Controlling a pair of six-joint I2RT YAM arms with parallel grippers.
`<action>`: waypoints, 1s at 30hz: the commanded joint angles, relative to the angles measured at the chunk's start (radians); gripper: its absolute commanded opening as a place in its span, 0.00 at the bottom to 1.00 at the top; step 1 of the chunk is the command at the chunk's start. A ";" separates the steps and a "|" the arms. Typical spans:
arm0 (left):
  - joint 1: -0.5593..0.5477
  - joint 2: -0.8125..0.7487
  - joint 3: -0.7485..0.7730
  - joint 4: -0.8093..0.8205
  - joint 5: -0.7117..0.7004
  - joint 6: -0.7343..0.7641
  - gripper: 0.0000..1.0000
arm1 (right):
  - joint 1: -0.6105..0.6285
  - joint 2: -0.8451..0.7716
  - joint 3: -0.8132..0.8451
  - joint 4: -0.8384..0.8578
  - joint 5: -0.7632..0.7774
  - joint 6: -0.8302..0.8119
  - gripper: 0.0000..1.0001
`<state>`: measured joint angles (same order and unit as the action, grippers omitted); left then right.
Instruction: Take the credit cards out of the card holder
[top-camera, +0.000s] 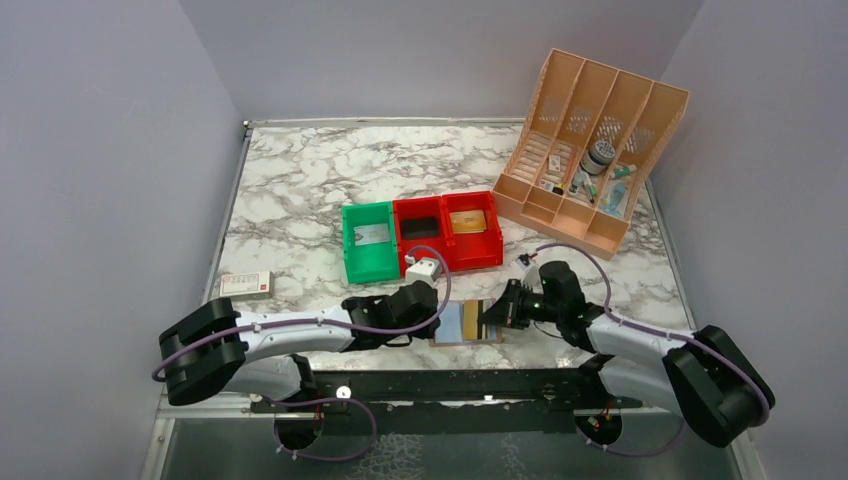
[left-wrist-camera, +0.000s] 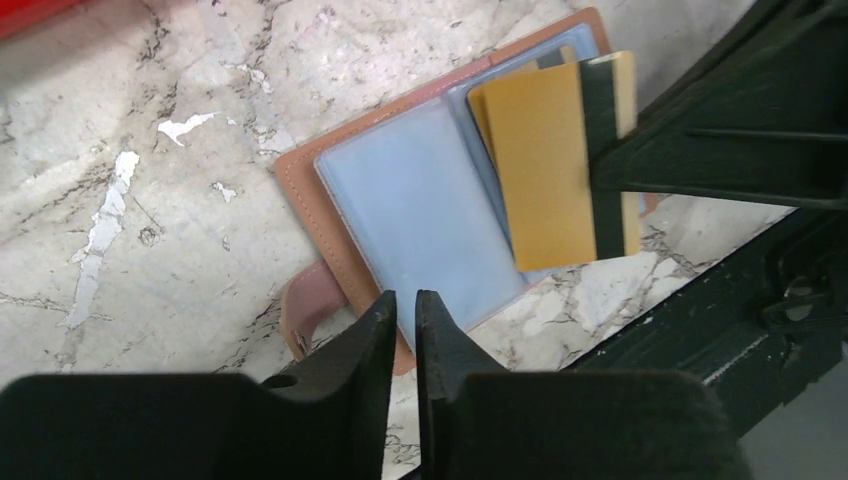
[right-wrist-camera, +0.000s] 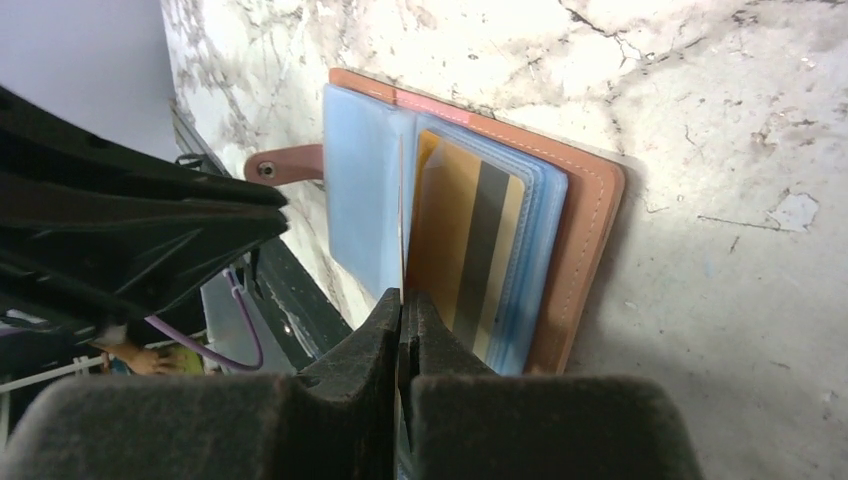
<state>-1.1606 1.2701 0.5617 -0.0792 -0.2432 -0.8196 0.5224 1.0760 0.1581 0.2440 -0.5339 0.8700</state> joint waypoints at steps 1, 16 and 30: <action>-0.002 -0.064 -0.002 0.017 0.009 0.016 0.20 | 0.001 0.100 0.040 0.066 -0.076 -0.037 0.01; -0.002 0.035 0.041 0.153 0.107 0.041 0.30 | 0.001 0.070 0.096 -0.065 0.013 -0.077 0.01; 0.000 0.095 0.028 0.176 0.059 0.022 0.32 | 0.001 -0.175 0.141 -0.219 0.176 -0.167 0.01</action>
<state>-1.1606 1.3777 0.5945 0.0738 -0.1589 -0.7979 0.5224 0.9306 0.2592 0.0696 -0.4343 0.7574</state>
